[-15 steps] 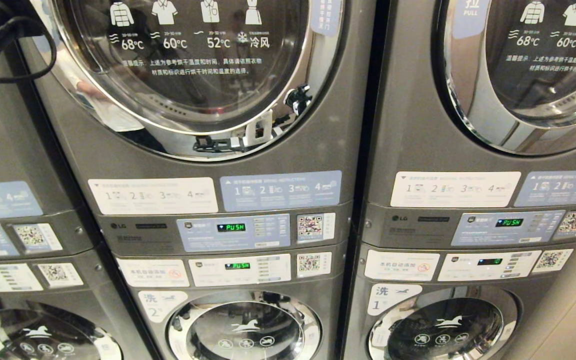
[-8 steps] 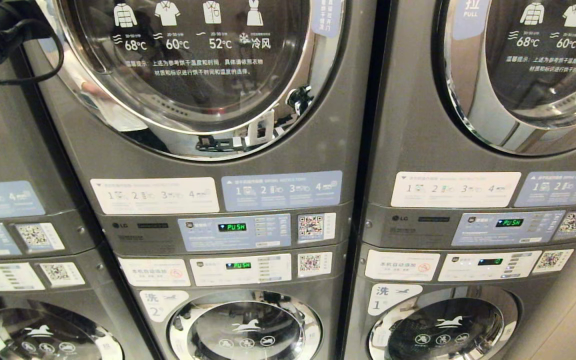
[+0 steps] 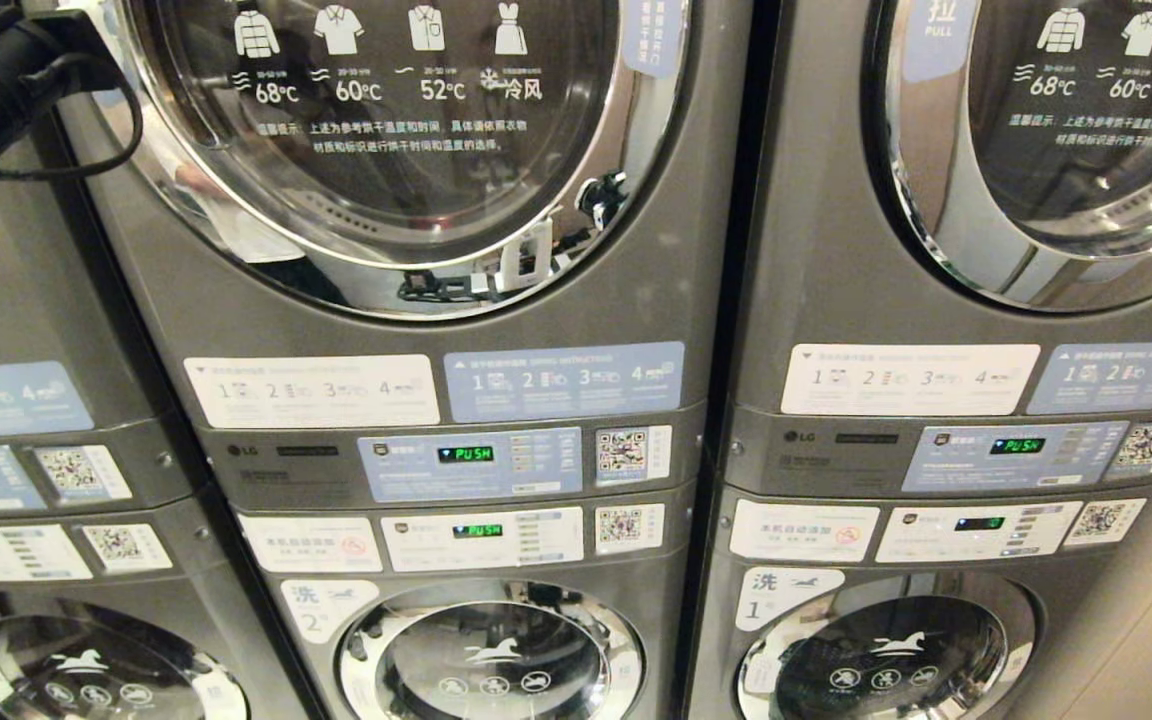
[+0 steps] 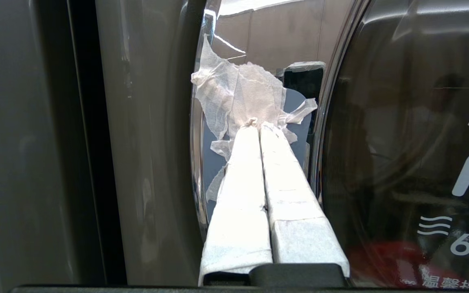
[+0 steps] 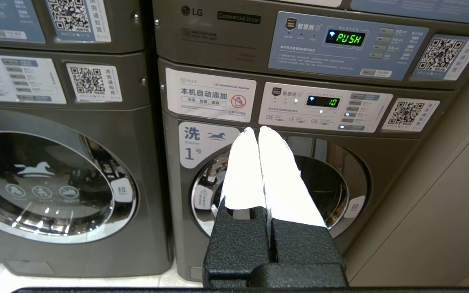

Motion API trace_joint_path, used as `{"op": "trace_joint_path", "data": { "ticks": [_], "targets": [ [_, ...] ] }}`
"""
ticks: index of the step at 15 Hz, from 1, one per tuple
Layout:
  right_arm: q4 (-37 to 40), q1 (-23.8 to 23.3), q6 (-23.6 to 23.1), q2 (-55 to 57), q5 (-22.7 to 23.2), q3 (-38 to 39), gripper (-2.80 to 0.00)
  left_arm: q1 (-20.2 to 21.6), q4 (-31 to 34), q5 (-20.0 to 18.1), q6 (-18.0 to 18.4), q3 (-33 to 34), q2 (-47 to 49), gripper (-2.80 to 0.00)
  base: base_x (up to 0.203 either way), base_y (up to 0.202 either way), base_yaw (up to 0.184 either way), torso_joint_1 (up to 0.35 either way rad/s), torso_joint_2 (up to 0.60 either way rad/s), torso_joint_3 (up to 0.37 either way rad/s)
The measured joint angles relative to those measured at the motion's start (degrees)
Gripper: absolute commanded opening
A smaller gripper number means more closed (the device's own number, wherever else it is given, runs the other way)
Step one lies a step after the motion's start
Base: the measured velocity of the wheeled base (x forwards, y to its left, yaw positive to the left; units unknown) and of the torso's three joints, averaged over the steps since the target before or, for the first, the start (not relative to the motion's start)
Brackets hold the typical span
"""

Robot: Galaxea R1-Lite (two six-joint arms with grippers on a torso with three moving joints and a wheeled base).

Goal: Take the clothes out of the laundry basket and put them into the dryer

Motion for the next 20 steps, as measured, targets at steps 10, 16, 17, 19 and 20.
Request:
{"op": "trace_joint_path", "data": {
  "ticks": [10, 16, 17, 19, 20],
  "targets": [
    [0.02, 0.02, 0.02, 0.0, 0.07, -0.02, -2.8, 0.87, 7.2, 0.19, -0.15, 0.37, -18.83, -2.8, 0.0, 0.0, 0.0, 0.0, 0.01, 0.001],
    [0.02, 0.02, 0.39, 0.0, 0.07, 0.0, -2.8, 1.27, 23.76, 0.44, -0.59, 21.05, -46.51, -2.8, 0.0, 0.0, 0.0, 0.0, 0.0, 0.0],
    [0.02, -0.03, 0.54, 0.0, 0.07, -0.02, -2.8, 1.21, 26.25, 0.41, -0.61, 29.15, -52.13, -2.8, 0.0, 0.0, 0.0, 0.0, 0.0, 0.0],
    [0.11, 0.02, 0.69, 0.0, 0.07, -0.09, -2.8, 1.23, 31.55, 0.72, -0.61, 48.22, -65.79, -2.8, 0.0, 0.0, 0.0, 0.0, 0.0, 0.0],
    [0.15, 0.02, 0.6, 0.0, 0.1, -0.11, -2.8, 1.23, 33.87, 1.31, -0.61, 57.5, -72.59, -2.8, 0.0, 0.0, 0.0, 0.0, 0.0, 0.0]
  ]
}}
